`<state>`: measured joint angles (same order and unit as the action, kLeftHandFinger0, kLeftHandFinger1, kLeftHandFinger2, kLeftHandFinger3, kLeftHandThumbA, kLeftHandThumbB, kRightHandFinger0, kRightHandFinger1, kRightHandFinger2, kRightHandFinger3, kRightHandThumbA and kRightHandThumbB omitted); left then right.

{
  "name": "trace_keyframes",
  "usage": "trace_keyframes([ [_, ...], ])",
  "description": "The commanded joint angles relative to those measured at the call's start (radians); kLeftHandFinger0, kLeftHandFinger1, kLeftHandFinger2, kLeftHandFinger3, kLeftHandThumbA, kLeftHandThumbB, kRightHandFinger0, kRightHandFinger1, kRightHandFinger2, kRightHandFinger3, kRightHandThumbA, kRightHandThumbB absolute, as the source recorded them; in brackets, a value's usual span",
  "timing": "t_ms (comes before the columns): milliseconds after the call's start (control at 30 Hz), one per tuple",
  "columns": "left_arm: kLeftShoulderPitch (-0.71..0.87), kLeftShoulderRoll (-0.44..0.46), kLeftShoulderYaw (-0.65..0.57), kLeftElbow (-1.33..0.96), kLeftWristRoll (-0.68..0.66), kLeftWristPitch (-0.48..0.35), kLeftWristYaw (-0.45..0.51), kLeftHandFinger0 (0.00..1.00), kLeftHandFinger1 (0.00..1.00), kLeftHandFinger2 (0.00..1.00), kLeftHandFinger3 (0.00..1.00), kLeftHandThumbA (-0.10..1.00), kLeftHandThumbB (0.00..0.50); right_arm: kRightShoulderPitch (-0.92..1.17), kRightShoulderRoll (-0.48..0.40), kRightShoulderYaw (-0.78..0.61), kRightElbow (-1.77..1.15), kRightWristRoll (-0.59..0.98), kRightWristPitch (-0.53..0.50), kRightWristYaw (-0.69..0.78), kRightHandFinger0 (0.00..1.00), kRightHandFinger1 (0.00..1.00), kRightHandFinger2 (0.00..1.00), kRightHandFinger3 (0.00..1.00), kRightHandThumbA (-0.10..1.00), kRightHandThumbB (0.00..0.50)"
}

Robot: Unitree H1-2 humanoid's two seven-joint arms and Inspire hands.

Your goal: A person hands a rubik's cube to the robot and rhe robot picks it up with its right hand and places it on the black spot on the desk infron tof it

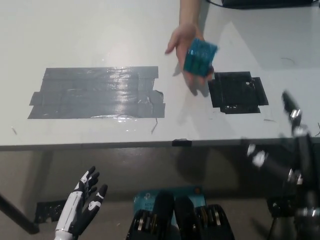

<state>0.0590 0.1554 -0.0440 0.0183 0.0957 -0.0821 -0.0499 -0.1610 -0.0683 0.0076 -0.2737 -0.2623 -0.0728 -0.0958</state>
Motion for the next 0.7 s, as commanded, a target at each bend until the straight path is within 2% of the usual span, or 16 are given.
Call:
trace_keyframes([
  [0,-0.004,0.005,0.001,-0.034,0.003,-0.035,-0.003,1.0,1.0,1.0,1.0,0.74,0.126,-0.136,0.003,-0.021,0.005,0.024,0.133,0.026,1.0,1.0,1.0,1.0,0.89,0.205],
  [33,-0.004,0.004,0.003,-0.033,0.004,-0.034,-0.001,1.0,1.0,1.0,1.0,0.74,0.127,-0.161,0.002,-0.019,0.025,0.032,0.146,0.034,1.0,1.0,1.0,1.0,0.89,0.205],
  [100,-0.005,0.003,0.002,-0.03,0.005,-0.036,0.0,1.0,1.0,1.0,1.0,0.74,0.122,-0.207,-0.003,-0.017,0.066,0.043,0.195,0.052,1.0,1.0,1.0,1.0,0.93,0.257],
  [267,-0.008,0.006,0.004,-0.023,0.002,-0.048,-0.002,1.0,1.0,1.0,1.0,0.75,0.121,-0.338,-0.008,-0.019,0.248,0.074,0.222,0.068,1.0,1.0,1.0,1.0,0.98,0.286],
  [367,-0.009,0.006,0.004,-0.023,0.005,-0.044,-0.002,1.0,1.0,1.0,1.0,0.75,0.125,-0.404,0.007,-0.038,0.36,0.128,0.238,0.077,1.0,1.0,1.0,1.0,0.97,0.316],
  [533,-0.004,0.006,0.005,-0.025,0.003,-0.04,-0.003,1.0,1.0,1.0,1.0,0.75,0.13,-0.479,-0.008,-0.021,0.513,0.126,0.205,0.094,1.0,1.0,1.0,1.0,0.97,0.318],
  [600,-0.004,0.007,0.004,-0.027,0.008,-0.038,-0.002,1.0,1.0,1.0,1.0,0.71,0.122,-0.505,-0.02,-0.007,0.561,0.12,0.215,0.112,1.0,1.0,1.0,1.0,0.97,0.358],
  [633,-0.005,0.008,0.004,-0.027,0.008,-0.038,-0.002,1.0,1.0,1.0,1.0,0.69,0.118,-0.509,-0.022,-0.006,0.568,0.121,0.213,0.112,1.0,1.0,1.0,1.0,0.94,0.345],
  [667,-0.006,0.009,0.003,-0.025,0.014,-0.038,-0.001,1.0,1.0,1.0,1.0,0.69,0.12,-0.523,-0.026,-0.001,0.595,0.122,0.205,0.119,1.0,1.0,1.0,1.0,0.94,0.363],
])
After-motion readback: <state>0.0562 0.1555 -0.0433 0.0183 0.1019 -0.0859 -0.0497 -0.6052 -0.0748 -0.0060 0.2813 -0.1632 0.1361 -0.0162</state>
